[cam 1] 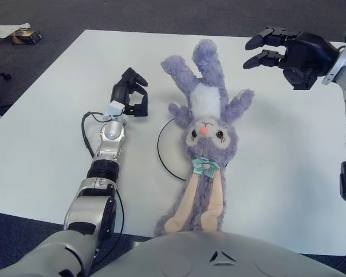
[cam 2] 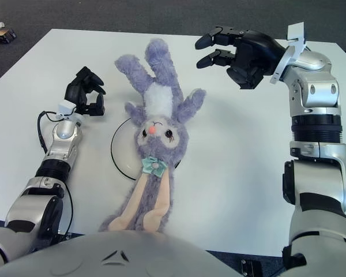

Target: Put the doll into the plate.

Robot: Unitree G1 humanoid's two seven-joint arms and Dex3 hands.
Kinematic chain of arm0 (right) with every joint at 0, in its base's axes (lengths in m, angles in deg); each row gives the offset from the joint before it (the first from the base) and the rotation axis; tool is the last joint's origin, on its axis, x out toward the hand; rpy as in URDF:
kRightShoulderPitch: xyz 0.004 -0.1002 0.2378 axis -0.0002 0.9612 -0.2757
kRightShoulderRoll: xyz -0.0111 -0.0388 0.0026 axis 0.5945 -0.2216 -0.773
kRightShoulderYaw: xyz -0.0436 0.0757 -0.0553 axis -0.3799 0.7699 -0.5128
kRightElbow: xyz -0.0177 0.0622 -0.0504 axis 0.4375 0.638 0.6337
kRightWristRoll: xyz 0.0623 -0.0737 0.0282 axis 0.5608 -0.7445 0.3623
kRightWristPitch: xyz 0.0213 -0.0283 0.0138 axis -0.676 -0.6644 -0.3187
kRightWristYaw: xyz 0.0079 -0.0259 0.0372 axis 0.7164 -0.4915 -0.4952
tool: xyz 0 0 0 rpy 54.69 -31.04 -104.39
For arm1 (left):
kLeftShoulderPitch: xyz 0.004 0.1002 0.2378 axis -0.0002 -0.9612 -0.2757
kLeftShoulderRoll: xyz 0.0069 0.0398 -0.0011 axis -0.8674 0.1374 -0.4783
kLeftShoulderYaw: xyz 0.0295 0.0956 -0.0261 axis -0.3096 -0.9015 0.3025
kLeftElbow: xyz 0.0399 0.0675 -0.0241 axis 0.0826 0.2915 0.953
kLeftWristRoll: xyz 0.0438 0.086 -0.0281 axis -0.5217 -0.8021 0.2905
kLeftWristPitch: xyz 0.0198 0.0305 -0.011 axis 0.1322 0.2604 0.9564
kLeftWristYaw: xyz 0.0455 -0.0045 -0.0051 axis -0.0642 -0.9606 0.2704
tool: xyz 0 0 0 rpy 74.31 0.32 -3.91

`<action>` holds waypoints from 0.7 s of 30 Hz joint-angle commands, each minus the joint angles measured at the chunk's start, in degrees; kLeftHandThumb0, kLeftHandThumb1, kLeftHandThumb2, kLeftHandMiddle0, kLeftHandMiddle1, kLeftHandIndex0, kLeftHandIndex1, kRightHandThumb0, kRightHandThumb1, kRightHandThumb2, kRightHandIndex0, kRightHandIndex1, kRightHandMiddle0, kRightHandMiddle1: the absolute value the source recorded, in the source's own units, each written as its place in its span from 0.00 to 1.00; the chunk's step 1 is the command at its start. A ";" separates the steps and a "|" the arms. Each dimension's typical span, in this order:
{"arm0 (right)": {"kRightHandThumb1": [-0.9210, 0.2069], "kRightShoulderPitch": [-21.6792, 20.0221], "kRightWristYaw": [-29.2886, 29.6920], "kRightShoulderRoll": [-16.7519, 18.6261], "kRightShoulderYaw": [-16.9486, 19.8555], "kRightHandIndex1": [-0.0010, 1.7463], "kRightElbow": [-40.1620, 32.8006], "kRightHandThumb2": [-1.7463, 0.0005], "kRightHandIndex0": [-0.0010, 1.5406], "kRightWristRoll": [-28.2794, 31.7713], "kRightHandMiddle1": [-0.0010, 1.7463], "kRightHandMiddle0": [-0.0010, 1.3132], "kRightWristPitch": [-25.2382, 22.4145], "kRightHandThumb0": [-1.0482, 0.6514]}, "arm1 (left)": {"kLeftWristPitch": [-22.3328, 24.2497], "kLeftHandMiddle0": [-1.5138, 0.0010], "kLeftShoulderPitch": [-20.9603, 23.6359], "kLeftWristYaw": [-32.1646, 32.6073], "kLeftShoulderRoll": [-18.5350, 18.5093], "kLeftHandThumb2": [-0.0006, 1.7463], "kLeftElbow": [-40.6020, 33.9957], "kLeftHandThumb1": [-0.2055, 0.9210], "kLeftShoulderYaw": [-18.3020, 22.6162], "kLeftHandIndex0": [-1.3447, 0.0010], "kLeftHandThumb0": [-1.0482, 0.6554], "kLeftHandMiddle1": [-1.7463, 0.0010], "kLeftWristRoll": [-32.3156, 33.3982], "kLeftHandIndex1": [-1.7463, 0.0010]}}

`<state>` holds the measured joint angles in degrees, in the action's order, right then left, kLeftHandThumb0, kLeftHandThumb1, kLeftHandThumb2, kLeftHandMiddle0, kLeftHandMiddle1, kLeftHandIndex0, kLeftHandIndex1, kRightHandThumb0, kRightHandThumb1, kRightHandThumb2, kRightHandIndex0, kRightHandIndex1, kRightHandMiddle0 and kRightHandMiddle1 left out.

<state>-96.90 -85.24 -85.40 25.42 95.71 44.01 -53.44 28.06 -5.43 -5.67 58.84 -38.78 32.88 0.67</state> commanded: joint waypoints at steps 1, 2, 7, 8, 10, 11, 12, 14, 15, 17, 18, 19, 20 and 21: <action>0.57 1.97 3.96 2.02 2.15 0.69 1.60 0.25 0.16 -0.32 0.76 0.01 -1.09 0.54 | 0.73 0.62 -5.71 0.37 1.80 0.82 2.62 0.38 -0.51 0.59 0.61 0.00 -0.17 0.00; 0.57 2.19 5.01 2.35 2.50 0.69 1.70 0.25 0.17 -0.58 0.77 0.01 -0.86 0.54 | 0.85 0.62 -5.73 0.47 1.81 0.82 2.51 0.38 -0.52 0.58 0.61 0.00 -0.24 0.00; 0.52 3.04 9.02 3.47 3.20 0.72 1.30 0.27 0.21 -1.88 0.81 0.04 -0.14 0.51 | 1.08 0.62 -5.66 1.48 1.52 0.83 2.41 0.37 -0.71 0.58 0.61 0.00 -1.26 0.00; 0.51 3.54 10.27 3.71 3.35 0.72 1.12 0.28 0.21 -2.40 0.82 0.06 0.11 0.50 | 1.34 0.62 -5.71 1.94 1.26 0.83 2.25 0.37 -0.95 0.58 0.61 0.00 -1.94 0.00; 0.48 4.81 12.46 4.26 3.71 0.73 0.98 0.29 0.22 -3.31 0.82 0.07 0.59 0.48 | 1.91 0.61 -5.83 2.38 0.89 0.83 1.91 0.36 -1.31 0.58 0.61 0.00 -2.80 0.00; 0.47 5.40 13.25 4.52 3.88 0.73 0.98 0.30 0.22 -3.64 0.83 0.09 0.76 0.47 | 2.15 0.62 -5.89 2.41 0.79 0.83 1.75 0.37 -1.42 0.58 0.61 0.00 -2.98 0.00; 0.46 6.25 13.89 4.90 4.04 0.73 1.57 0.30 0.22 -4.00 0.83 0.09 1.51 0.47 | 2.41 0.62 -5.96 2.25 0.74 0.83 1.58 0.37 -1.48 0.58 0.61 0.00 -2.95 0.00; 0.20 7.26 14.89 5.62 4.15 0.74 3.62 0.54 0.22 -4.82 0.92 0.15 3.48 0.44 | 2.71 0.62 -6.08 1.86 0.79 0.82 1.32 0.37 -1.43 0.58 0.61 0.00 -2.66 0.00; 0.16 7.46 15.34 5.98 4.13 0.74 4.80 0.58 0.22 -5.26 0.93 0.16 4.46 0.43 | 2.84 0.62 -6.08 1.61 0.80 0.82 1.22 0.38 -1.34 0.58 0.61 0.00 -2.42 0.00; 0.07 7.50 15.97 6.42 4.11 0.74 6.49 0.67 0.22 -5.94 0.96 0.17 5.79 0.42 | 2.99 0.62 -6.08 1.27 0.78 0.82 1.11 0.38 -1.25 0.59 0.61 0.00 -2.08 0.00; 0.06 7.46 16.17 6.52 4.12 0.74 6.99 0.68 0.22 -6.15 0.96 0.17 6.18 0.42 | 3.03 0.62 -6.08 1.17 0.77 0.82 1.09 0.38 -1.24 0.59 0.61 0.00 -2.00 0.00; 0.04 7.49 16.67 6.77 4.12 0.75 7.73 0.69 0.22 -6.47 0.96 0.18 6.68 0.42 | 2.91 0.63 -6.08 0.97 0.75 0.82 1.26 0.39 -1.19 0.59 0.61 0.00 -1.81 0.00; 0.03 7.53 17.60 7.11 4.17 0.75 8.60 0.71 0.23 -6.87 0.96 0.18 7.05 0.42 | 2.72 0.63 -6.07 0.71 0.78 0.81 1.46 0.39 -1.09 0.59 0.61 0.00 -1.52 0.00; 0.02 7.55 18.26 7.41 4.20 0.75 9.21 0.71 0.23 -7.18 0.96 0.19 7.35 0.41 | 2.53 0.63 -6.05 0.51 0.78 0.81 1.70 0.39 -0.99 0.59 0.61 0.00 -1.31 0.00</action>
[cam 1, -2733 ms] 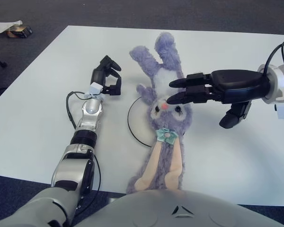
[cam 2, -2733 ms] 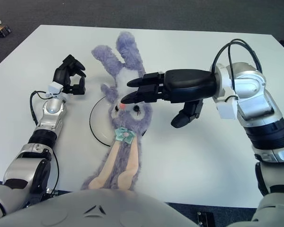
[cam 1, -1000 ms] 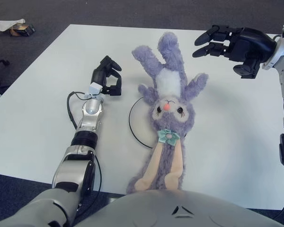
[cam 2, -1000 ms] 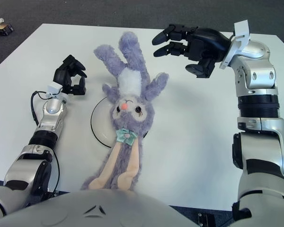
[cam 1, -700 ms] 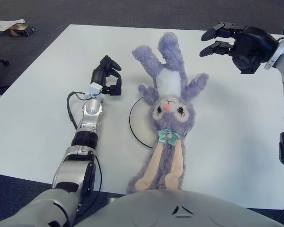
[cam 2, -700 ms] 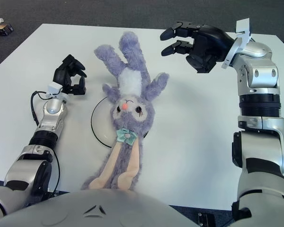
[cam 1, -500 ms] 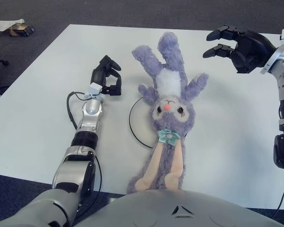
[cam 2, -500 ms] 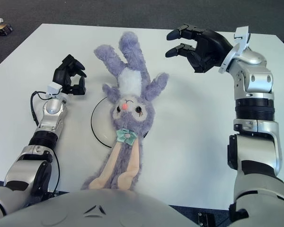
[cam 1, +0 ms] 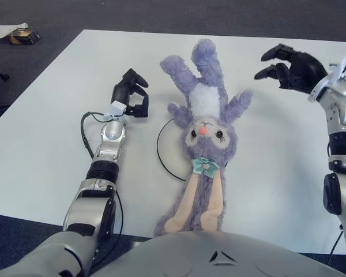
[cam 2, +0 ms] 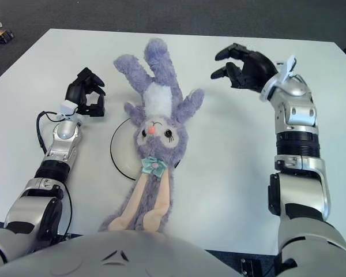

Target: Put the doll into the plate.

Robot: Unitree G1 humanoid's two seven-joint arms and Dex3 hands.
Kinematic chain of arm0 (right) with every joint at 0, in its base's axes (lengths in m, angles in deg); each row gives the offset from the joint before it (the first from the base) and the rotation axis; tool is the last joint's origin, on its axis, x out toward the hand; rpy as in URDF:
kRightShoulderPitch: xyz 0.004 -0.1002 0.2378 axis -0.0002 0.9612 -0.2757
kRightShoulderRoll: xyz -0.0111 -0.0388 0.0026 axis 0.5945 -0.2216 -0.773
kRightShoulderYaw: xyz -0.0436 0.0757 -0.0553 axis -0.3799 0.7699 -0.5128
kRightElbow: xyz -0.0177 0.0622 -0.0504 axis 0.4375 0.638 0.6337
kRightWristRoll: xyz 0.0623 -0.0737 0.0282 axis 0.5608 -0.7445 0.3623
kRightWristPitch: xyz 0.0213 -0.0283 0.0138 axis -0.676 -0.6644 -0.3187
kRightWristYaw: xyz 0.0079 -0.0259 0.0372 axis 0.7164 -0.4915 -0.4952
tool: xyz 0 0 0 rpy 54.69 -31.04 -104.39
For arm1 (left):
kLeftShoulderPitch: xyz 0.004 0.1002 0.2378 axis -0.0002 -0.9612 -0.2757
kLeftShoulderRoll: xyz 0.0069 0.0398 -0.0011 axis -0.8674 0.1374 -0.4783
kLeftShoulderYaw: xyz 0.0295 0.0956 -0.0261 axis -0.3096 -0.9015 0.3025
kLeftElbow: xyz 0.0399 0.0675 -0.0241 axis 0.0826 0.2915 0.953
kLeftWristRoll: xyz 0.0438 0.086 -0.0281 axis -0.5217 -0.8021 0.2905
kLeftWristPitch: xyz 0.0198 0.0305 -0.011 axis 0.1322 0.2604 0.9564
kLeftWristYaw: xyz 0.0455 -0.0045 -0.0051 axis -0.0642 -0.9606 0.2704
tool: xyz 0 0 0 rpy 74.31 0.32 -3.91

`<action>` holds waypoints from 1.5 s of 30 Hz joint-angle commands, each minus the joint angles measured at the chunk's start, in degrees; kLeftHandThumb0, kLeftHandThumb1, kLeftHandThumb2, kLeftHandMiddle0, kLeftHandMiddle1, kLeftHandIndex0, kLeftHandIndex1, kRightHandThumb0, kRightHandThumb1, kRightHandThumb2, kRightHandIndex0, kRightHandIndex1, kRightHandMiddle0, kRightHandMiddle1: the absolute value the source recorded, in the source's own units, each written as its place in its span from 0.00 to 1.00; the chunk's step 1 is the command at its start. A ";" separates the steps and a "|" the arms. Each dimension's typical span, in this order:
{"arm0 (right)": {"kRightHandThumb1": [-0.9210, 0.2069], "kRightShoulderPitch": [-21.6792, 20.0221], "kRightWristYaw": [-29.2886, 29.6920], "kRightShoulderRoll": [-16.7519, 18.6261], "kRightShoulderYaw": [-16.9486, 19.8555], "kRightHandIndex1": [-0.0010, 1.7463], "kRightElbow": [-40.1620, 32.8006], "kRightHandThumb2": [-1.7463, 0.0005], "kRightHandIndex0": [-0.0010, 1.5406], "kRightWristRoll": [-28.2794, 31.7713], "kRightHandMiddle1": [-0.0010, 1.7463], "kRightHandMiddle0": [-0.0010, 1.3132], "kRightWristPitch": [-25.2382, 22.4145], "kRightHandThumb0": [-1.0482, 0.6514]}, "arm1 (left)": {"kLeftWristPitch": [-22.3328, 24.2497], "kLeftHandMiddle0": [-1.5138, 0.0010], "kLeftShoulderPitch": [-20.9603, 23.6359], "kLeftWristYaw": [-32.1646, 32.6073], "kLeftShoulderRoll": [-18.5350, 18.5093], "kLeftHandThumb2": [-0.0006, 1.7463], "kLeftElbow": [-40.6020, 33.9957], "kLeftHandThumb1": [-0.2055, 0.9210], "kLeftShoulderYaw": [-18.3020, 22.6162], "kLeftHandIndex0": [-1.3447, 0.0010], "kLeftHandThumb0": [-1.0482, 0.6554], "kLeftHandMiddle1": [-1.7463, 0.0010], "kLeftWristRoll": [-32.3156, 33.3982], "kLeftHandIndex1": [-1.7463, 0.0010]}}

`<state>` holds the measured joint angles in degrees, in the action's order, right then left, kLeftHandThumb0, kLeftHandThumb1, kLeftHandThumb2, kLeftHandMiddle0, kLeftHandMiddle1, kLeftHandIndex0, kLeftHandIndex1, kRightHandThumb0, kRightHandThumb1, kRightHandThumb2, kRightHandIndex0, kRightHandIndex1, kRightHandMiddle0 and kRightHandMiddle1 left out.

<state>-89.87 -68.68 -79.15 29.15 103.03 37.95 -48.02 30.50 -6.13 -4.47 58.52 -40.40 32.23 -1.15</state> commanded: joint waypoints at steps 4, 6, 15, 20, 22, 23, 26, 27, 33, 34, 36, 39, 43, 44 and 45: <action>0.02 0.47 4.83 2.81 0.49 0.75 7.45 0.72 0.25 -3.25 0.96 0.20 5.77 0.41 | -0.72 0.63 -5.12 -1.43 1.16 0.81 4.30 0.40 -0.01 0.60 0.61 0.00 1.30 0.00; 0.02 0.32 5.94 3.50 0.42 0.76 11.22 0.71 0.25 -4.18 0.97 0.19 8.48 0.41 | -1.03 0.63 -4.98 -1.53 1.16 0.81 4.68 0.40 0.04 0.60 0.61 0.00 1.50 0.00; 0.20 1.59 12.31 7.25 0.76 0.86 18.94 0.55 0.29 -6.35 1.00 0.18 13.42 0.59 | -0.90 0.64 -4.60 -1.22 0.85 0.80 5.07 0.40 -0.23 0.60 0.61 0.00 1.01 0.00; 0.30 2.04 16.28 9.93 1.57 0.86 21.44 0.47 0.32 -6.11 1.00 0.22 13.71 0.61 | -1.57 0.64 -4.52 -2.36 1.33 0.80 5.50 0.40 0.34 0.60 0.61 0.00 2.59 0.00; 0.32 1.98 17.12 10.51 1.87 0.86 22.20 0.45 0.33 -5.99 1.00 0.23 13.94 0.61 | -1.83 0.63 -4.48 -2.41 1.40 0.81 5.68 0.40 0.47 0.60 0.61 0.00 2.71 0.00; 0.33 1.92 17.81 10.97 2.14 0.87 23.15 0.44 0.33 -5.92 1.00 0.24 14.46 0.61 | -1.98 0.63 -4.46 -2.28 1.42 0.81 5.77 0.40 0.51 0.60 0.61 0.00 2.64 0.00; 0.36 1.88 19.05 11.94 3.04 0.87 25.13 0.42 0.34 -5.54 1.00 0.25 15.64 0.61 | -2.21 0.63 -4.42 -1.92 1.47 0.81 5.92 0.40 0.55 0.60 0.61 0.00 2.42 0.00; 0.36 1.93 19.36 12.23 3.43 0.88 25.65 0.42 0.34 -5.27 1.00 0.25 15.94 0.61 | -2.25 0.63 -4.41 -1.79 1.49 0.81 5.93 0.40 0.56 0.60 0.61 0.00 2.34 0.00; 0.40 1.53 20.35 14.00 7.22 0.87 28.51 0.38 0.36 -1.91 1.00 0.27 15.58 0.61 | -2.20 0.62 -4.59 -1.46 1.61 0.82 5.51 0.38 0.48 0.59 0.61 0.00 1.98 0.00; 0.41 1.35 20.59 14.15 7.75 0.87 28.89 0.38 0.36 -1.45 1.00 0.28 15.18 0.61 | -2.18 0.62 -4.61 -1.61 1.67 0.82 5.46 0.38 0.53 0.59 0.61 0.00 2.15 0.00; 0.42 1.03 21.02 14.31 8.76 0.86 29.48 0.38 0.37 -0.59 1.00 0.29 14.11 0.61 | -2.05 0.62 -4.74 -1.88 1.90 0.82 5.18 0.38 0.61 0.59 0.61 0.00 2.52 0.00; 0.46 0.70 21.70 14.69 9.98 0.84 30.09 0.35 0.39 0.57 1.00 0.34 12.49 0.61 | -1.80 0.62 -4.84 -2.65 2.15 0.82 4.99 0.38 0.81 0.59 0.61 0.00 3.37 0.00; 0.50 1.42 22.23 15.61 10.54 0.84 29.37 0.32 0.40 1.23 1.00 0.38 11.73 0.61 | -1.33 0.63 -4.90 -3.79 2.40 0.81 4.73 0.39 1.02 0.59 0.61 0.00 4.65 0.00; 0.52 1.91 22.35 15.99 10.69 0.84 29.07 0.31 0.41 1.49 1.00 0.39 11.56 0.61 | -1.09 0.63 -4.92 -4.04 2.50 0.81 4.57 0.39 1.07 0.59 0.61 0.00 5.01 0.00; 0.55 2.25 22.45 16.26 10.79 0.85 28.84 0.29 0.42 1.67 1.00 0.41 11.43 0.61 | -0.91 0.63 -4.93 -4.23 2.57 0.81 4.46 0.39 1.12 0.59 0.61 0.00 5.25 0.00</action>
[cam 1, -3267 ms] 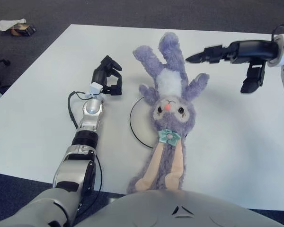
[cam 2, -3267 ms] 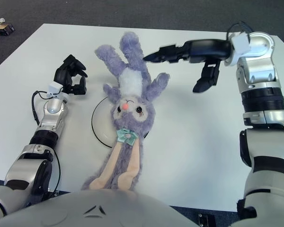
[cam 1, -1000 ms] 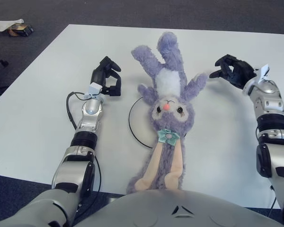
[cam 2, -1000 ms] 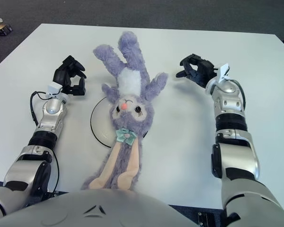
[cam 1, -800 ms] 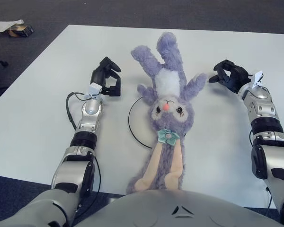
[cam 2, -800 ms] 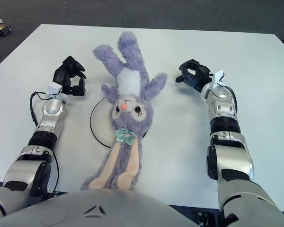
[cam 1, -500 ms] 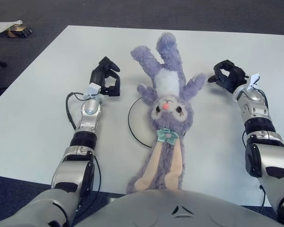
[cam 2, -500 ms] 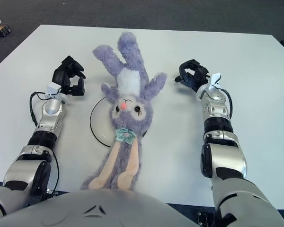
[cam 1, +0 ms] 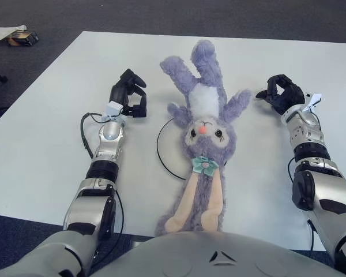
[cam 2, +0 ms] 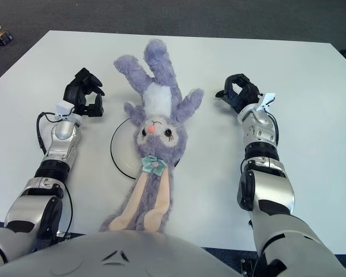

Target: Put the doll into the plate.

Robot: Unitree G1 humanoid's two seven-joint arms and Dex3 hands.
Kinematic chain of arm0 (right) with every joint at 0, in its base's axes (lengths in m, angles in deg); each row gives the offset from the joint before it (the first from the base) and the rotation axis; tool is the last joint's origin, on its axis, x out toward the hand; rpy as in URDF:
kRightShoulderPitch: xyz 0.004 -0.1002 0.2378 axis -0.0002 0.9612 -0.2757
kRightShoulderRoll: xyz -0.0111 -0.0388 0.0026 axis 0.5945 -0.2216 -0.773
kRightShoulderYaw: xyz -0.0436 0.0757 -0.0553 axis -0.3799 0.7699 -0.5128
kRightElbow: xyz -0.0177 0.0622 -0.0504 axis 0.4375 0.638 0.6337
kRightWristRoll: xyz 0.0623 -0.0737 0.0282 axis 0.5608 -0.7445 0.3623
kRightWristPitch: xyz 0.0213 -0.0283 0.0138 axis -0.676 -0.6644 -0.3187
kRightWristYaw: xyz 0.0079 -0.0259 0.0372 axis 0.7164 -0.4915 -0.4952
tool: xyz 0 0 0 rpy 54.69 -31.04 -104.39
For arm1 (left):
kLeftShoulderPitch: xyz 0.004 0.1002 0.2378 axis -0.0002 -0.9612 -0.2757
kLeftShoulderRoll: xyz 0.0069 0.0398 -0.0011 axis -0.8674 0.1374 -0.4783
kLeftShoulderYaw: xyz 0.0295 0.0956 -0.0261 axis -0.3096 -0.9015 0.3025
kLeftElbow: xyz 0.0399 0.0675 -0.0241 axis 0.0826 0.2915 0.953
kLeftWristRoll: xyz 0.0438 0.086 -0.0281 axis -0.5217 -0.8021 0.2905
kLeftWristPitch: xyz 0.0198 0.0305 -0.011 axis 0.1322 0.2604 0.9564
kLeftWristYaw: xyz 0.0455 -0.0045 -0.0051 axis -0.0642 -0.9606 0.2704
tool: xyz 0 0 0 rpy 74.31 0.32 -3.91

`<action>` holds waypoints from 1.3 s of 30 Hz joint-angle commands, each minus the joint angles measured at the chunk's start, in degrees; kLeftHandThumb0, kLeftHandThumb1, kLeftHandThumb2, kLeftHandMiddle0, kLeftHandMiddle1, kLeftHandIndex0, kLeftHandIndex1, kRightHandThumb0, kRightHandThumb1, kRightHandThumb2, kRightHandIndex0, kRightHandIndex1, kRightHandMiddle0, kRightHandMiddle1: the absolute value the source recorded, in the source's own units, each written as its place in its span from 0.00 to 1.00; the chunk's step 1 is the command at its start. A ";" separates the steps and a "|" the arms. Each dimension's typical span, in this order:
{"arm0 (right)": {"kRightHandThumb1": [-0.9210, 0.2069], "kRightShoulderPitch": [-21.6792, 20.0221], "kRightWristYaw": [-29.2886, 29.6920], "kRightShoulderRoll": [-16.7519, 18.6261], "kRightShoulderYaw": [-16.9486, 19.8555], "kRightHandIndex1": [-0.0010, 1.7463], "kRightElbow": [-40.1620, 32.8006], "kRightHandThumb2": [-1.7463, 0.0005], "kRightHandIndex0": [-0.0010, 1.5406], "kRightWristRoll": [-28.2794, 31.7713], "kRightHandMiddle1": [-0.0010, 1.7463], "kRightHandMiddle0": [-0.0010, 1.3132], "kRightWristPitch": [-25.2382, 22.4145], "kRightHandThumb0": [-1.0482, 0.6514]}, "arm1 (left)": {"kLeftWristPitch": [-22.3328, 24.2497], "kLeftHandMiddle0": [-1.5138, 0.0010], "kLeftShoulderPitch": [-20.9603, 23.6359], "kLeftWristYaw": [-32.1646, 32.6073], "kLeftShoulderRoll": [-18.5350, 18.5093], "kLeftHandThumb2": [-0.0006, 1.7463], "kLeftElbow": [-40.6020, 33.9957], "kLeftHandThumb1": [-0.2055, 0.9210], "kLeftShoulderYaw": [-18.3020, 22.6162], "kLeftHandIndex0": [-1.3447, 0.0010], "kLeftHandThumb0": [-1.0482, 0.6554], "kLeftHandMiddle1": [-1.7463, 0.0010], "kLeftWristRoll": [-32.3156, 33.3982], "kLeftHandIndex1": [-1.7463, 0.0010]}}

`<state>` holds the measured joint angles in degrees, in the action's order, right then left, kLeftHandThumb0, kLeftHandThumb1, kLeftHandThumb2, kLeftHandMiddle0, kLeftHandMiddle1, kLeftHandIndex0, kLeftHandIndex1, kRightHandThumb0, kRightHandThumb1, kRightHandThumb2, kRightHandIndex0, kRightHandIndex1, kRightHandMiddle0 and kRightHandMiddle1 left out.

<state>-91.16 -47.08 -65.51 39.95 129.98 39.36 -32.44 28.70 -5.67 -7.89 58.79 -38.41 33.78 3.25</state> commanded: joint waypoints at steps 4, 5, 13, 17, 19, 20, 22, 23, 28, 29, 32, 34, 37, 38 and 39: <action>0.60 4.32 1.42 3.45 0.74 0.86 0.80 0.24 0.43 1.12 1.00 0.44 -5.14 0.61 | 1.41 0.63 -5.52 -1.26 2.44 0.81 2.08 0.40 -0.27 0.60 0.61 0.00 1.26 0.00; 0.62 4.36 1.59 3.62 1.06 0.87 0.63 0.23 0.44 1.48 1.00 0.44 -5.45 0.61 | 1.59 0.63 -5.58 -1.27 2.46 0.81 1.93 0.40 -0.28 0.60 0.61 0.00 1.27 0.00; 0.75 4.82 5.72 6.83 5.33 0.94 -1.97 0.11 0.50 5.47 1.00 0.48 -5.56 0.61 | 6.17 0.63 -7.17 -5.36 2.54 0.81 -1.98 0.40 0.19 0.60 0.61 0.00 5.19 0.00; 0.77 5.38 8.00 7.62 5.34 0.93 -3.04 0.10 0.52 4.65 1.00 0.49 -3.93 0.61 | 9.38 0.63 -7.92 -7.25 2.64 0.81 -4.37 0.40 0.70 0.60 0.61 0.00 7.55 0.00; 0.77 5.78 9.45 7.88 4.65 0.93 -3.24 0.10 0.52 3.09 1.00 0.49 -1.58 0.61 | 11.60 0.63 -8.16 -8.09 2.66 0.81 -5.64 0.40 1.07 0.60 0.61 0.00 8.87 0.00; 0.77 6.20 10.74 7.95 3.68 0.93 -3.23 0.10 0.52 1.25 1.00 0.48 1.00 0.61 | 13.18 0.63 -8.31 -8.42 2.64 0.81 -6.45 0.40 1.30 0.60 0.61 0.00 9.59 0.00; 0.77 6.85 13.00 7.98 1.98 0.93 -2.89 0.09 0.53 -1.99 1.00 0.48 5.53 0.61 | 15.62 0.63 -8.52 -8.66 2.57 0.81 -7.69 0.40 1.61 0.60 0.61 0.00 10.46 0.00; 0.77 7.06 13.94 8.00 1.35 0.94 -2.72 0.09 0.53 -3.23 1.00 0.48 7.27 0.61 | 16.62 0.63 -8.64 -8.71 2.51 0.81 -8.30 0.40 1.73 0.60 0.61 0.00 10.71 0.00; 0.76 8.42 22.29 7.78 -3.00 0.98 -0.49 0.08 0.51 -12.48 1.00 0.46 19.95 0.61 | 20.63 0.63 -9.18 -8.63 2.44 0.81 -10.64 0.40 2.28 0.59 0.61 0.00 11.41 0.00; 0.76 9.00 24.38 8.01 -3.84 0.99 -0.41 0.08 0.51 -14.42 1.00 0.45 22.88 0.61 | 21.11 0.63 -9.28 -8.58 2.43 0.81 -10.98 0.40 2.29 0.59 0.61 0.00 11.37 0.00; 0.78 10.50 30.58 8.95 -5.94 0.99 -0.48 0.06 0.52 -19.44 0.99 0.47 30.67 0.61 | 22.29 0.63 -9.45 -8.33 2.46 0.81 -11.75 0.40 2.32 0.59 0.61 0.00 11.06 0.00; 0.80 10.87 34.53 9.29 -6.98 1.00 -0.12 0.06 0.53 -22.15 0.98 0.49 34.71 0.61 | 22.98 0.63 -9.53 -8.16 2.43 0.81 -12.16 0.40 2.32 0.59 0.61 0.00 10.80 0.00; 0.80 10.67 38.64 9.01 -8.07 1.00 1.47 0.06 0.54 -24.80 0.96 0.50 38.83 0.61 | 23.75 0.63 -9.55 -8.12 2.34 0.81 -12.41 0.40 2.34 0.59 0.61 0.00 10.57 0.00; 0.80 10.61 40.00 8.91 -8.53 1.00 2.10 0.06 0.54 -25.77 0.96 0.50 40.20 0.61 | 24.02 0.63 -9.55 -8.25 2.30 0.81 -12.47 0.39 2.36 0.59 0.61 0.00 10.63 0.00; 0.80 10.53 41.07 8.82 -8.91 1.00 2.69 0.06 0.54 -26.50 0.95 0.50 41.28 0.61 | 24.20 0.63 -9.54 -8.35 2.28 0.81 -12.47 0.39 2.38 0.59 0.61 0.00 10.67 0.00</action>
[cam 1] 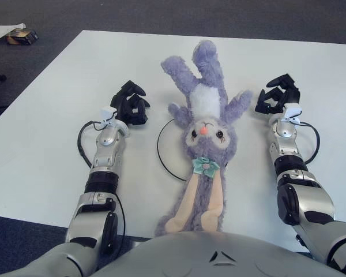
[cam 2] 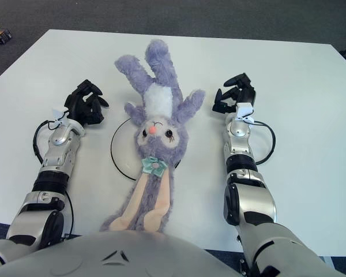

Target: Put the doll into the plate.

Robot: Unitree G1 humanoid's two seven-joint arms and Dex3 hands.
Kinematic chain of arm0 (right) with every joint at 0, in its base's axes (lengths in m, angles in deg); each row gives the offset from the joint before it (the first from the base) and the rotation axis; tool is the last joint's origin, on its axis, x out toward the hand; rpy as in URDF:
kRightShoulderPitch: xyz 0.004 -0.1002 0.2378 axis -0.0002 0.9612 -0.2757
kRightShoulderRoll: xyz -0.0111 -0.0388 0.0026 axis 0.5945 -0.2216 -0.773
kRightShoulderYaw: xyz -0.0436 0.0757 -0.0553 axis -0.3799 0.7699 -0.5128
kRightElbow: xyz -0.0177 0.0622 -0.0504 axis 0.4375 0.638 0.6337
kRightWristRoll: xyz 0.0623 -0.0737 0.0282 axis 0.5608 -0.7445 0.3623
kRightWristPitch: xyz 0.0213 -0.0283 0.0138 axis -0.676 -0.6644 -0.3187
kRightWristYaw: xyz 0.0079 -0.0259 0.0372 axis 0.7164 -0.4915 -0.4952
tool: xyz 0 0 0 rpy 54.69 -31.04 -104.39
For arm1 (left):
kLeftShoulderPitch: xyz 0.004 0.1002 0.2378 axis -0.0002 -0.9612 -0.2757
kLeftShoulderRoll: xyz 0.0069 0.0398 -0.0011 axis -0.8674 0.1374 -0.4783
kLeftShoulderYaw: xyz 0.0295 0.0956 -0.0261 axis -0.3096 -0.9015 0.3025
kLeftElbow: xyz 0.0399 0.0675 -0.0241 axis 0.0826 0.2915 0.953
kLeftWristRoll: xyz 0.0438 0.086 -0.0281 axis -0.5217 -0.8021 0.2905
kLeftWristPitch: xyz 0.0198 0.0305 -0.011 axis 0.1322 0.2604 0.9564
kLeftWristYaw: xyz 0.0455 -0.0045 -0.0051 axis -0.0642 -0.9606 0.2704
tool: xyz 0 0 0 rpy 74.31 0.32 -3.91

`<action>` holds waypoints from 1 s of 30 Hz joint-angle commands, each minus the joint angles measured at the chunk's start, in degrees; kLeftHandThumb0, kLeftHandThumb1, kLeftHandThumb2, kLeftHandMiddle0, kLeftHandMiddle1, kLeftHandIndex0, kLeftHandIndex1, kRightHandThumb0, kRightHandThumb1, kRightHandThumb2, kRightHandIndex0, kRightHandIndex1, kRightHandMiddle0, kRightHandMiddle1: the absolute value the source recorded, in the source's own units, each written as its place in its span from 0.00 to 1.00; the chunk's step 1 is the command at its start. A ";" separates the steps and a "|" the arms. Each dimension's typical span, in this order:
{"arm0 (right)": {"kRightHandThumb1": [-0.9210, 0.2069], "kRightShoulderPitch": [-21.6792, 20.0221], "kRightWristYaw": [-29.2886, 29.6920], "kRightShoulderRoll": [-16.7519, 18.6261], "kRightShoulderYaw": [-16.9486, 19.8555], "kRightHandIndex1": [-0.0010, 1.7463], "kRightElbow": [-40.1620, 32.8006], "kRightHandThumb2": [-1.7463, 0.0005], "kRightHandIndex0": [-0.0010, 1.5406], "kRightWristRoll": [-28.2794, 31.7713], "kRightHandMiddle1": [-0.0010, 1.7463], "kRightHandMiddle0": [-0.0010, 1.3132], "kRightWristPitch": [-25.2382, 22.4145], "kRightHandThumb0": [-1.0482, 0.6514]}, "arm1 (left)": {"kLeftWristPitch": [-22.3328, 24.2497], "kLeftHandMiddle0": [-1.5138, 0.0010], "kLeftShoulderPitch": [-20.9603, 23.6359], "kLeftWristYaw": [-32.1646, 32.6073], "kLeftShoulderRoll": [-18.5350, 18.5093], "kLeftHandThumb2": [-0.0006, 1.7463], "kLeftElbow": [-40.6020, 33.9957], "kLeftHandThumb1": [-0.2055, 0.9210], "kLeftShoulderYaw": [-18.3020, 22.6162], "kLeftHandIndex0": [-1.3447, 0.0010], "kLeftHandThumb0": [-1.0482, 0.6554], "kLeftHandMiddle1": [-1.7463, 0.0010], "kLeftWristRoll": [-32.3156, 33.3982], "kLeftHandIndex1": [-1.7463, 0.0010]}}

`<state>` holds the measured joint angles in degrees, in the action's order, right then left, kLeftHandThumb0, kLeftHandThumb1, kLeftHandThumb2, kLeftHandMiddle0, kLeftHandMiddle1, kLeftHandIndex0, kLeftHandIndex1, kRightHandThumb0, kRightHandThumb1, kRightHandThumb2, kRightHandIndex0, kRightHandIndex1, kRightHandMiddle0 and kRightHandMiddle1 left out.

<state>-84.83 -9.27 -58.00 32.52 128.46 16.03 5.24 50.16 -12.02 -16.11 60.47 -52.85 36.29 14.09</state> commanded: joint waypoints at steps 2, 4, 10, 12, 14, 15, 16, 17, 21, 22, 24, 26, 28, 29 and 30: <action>0.81 4.06 5.19 1.13 -2.29 1.00 5.36 0.06 0.54 -4.64 0.94 0.51 5.36 0.61 | 3.01 0.63 -3.21 -0.28 0.59 0.81 1.85 0.39 -0.10 0.59 0.61 0.00 -0.14 0.00; 0.82 3.87 7.05 0.66 -3.32 1.00 6.71 0.06 0.55 -6.24 0.94 0.51 6.49 0.61 | 3.12 0.63 -3.24 -0.34 0.63 0.81 1.74 0.39 -0.08 0.59 0.61 0.00 -0.15 0.00; 0.87 3.41 12.31 -1.59 -7.45 1.00 9.25 0.01 0.58 -12.30 0.95 0.54 6.53 0.61 | 3.43 0.63 -3.40 -0.55 0.75 0.82 1.34 0.39 0.08 0.59 0.61 0.00 0.08 0.00; 0.88 3.26 13.60 -2.18 -8.64 1.00 9.76 0.01 0.58 -13.74 0.95 0.54 6.28 0.61 | 3.44 0.62 -3.42 -0.65 0.80 0.82 1.28 0.38 0.16 0.59 0.61 0.00 0.15 0.00; 0.89 3.18 14.52 -2.74 -9.76 1.00 10.34 0.00 0.59 -14.98 0.95 0.55 6.01 0.61 | 3.30 0.62 -3.48 -0.76 0.88 0.82 1.36 0.38 0.21 0.58 0.61 0.00 0.18 0.00; 0.89 3.09 14.48 -3.00 -10.28 1.00 10.66 0.00 0.59 -15.34 0.95 0.55 5.88 0.61 | 3.31 0.62 -3.49 -0.80 0.91 0.83 1.37 0.38 0.25 0.58 0.61 0.00 0.20 0.00; 0.89 3.00 14.18 -3.24 -10.77 1.00 10.97 0.00 0.59 -15.58 0.95 0.55 5.76 0.61 | 3.36 0.62 -3.50 -0.82 0.94 0.83 1.36 0.37 0.29 0.58 0.61 0.00 0.22 0.00; 0.89 2.92 14.00 -3.39 -11.09 1.00 11.19 0.00 0.60 -15.70 0.94 0.55 5.71 0.61 | 3.42 0.62 -3.49 -0.83 0.95 0.83 1.34 0.37 0.32 0.58 0.61 0.00 0.22 0.00; 0.82 2.66 12.16 -4.02 -12.26 1.00 11.90 0.05 0.63 -15.59 0.95 0.54 4.93 0.56 | 3.68 0.62 -3.65 -0.70 1.07 0.83 1.01 0.37 0.41 0.58 0.61 0.00 0.16 0.00; 0.69 2.59 11.13 -4.17 -12.44 1.00 12.10 0.14 0.68 -15.27 0.97 0.49 4.50 0.48 | 3.77 0.62 -3.70 -0.63 1.10 0.83 0.90 0.37 0.42 0.58 0.61 0.00 0.14 0.00; 0.58 2.48 9.55 -4.32 -12.57 1.00 12.35 0.22 0.72 -14.54 0.98 0.46 3.94 0.42 | 3.91 0.61 -3.74 -0.54 1.14 0.83 0.78 0.36 0.45 0.57 0.61 0.00 0.10 0.00; 0.51 2.44 8.49 -4.39 -12.60 1.00 12.40 0.27 0.75 -13.96 0.99 0.43 3.61 0.38 | 4.01 0.61 -3.76 -0.50 1.17 0.84 0.71 0.36 0.48 0.57 0.61 0.00 0.09 0.00; 0.49 2.32 3.30 -4.04 -11.82 1.00 12.40 0.29 0.76 -11.28 1.00 0.43 2.37 0.36 | 4.37 0.61 -3.85 -0.52 1.10 0.84 0.42 0.36 0.57 0.57 0.61 0.00 0.20 0.00; 0.48 2.29 1.17 -3.87 -11.48 1.00 12.35 0.29 0.76 -10.16 1.00 0.43 1.79 0.36 | 4.51 0.61 -3.91 -0.56 1.06 0.84 0.29 0.36 0.62 0.57 0.61 0.00 0.26 0.00; 0.48 2.15 -2.69 -3.60 -10.82 1.00 12.28 0.29 0.76 -8.17 1.00 0.43 0.07 0.36 | 4.62 0.61 -4.00 -0.59 1.00 0.84 0.15 0.36 0.66 0.57 0.61 0.00 0.28 0.00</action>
<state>-87.90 -4.96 -62.95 20.53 137.61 3.78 8.48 51.89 -12.78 -16.69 60.99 -54.47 36.77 14.15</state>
